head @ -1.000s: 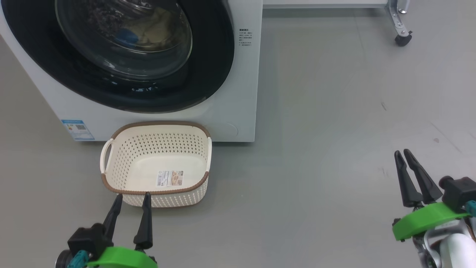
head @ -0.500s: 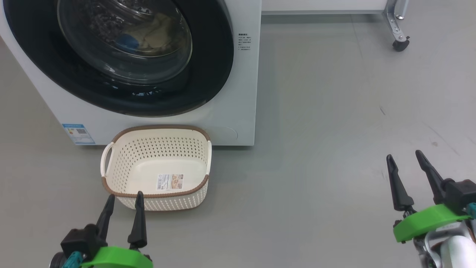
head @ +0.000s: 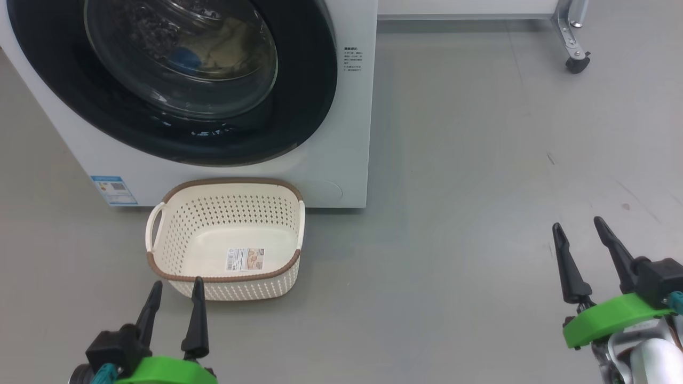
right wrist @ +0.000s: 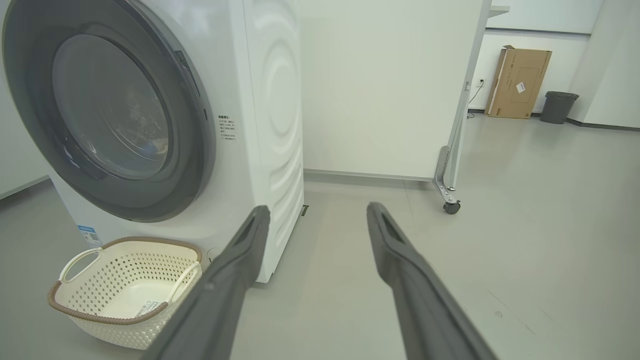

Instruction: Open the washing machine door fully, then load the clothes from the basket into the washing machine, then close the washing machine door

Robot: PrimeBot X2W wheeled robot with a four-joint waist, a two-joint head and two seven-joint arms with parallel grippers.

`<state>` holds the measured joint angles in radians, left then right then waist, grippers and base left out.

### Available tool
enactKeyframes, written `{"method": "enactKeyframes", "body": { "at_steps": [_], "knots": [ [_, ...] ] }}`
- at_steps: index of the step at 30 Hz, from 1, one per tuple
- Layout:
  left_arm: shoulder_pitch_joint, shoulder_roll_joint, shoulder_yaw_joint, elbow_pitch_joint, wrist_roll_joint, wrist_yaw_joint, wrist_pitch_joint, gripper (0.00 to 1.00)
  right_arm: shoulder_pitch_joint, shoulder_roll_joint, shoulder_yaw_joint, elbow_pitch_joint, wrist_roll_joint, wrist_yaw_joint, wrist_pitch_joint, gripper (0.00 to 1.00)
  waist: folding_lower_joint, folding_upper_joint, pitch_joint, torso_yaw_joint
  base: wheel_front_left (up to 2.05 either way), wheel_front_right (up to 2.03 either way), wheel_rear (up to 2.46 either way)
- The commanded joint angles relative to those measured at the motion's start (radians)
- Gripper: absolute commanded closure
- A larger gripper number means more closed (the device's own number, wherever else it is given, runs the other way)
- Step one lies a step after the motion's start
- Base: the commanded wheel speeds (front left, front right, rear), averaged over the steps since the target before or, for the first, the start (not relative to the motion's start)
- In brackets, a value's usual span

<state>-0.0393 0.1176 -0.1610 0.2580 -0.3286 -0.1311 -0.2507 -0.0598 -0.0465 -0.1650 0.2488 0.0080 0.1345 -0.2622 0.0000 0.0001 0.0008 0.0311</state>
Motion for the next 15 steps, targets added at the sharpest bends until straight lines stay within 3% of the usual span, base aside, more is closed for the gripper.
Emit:
{"method": "enactKeyframes", "body": {
  "at_steps": [1, 15],
  "knots": [
    [-0.031, 0.013, 0.043, -0.037, 0.010, 0.000, -0.011, 0.00, -0.023, -0.004, 0.017, -0.028, 0.003, -0.004, 0.000, 0.00, 0.0000, -0.0001, 0.000, 0.000, 0.00, 0.00, 0.00],
    [-0.028, 0.008, 0.046, -0.036, 0.016, 0.000, -0.011, 0.00, -0.030, -0.004, 0.014, -0.021, 0.003, -0.004, 0.000, 0.00, 0.0000, -0.0001, -0.005, -0.005, 0.00, 0.00, 0.00]
  ]
}}
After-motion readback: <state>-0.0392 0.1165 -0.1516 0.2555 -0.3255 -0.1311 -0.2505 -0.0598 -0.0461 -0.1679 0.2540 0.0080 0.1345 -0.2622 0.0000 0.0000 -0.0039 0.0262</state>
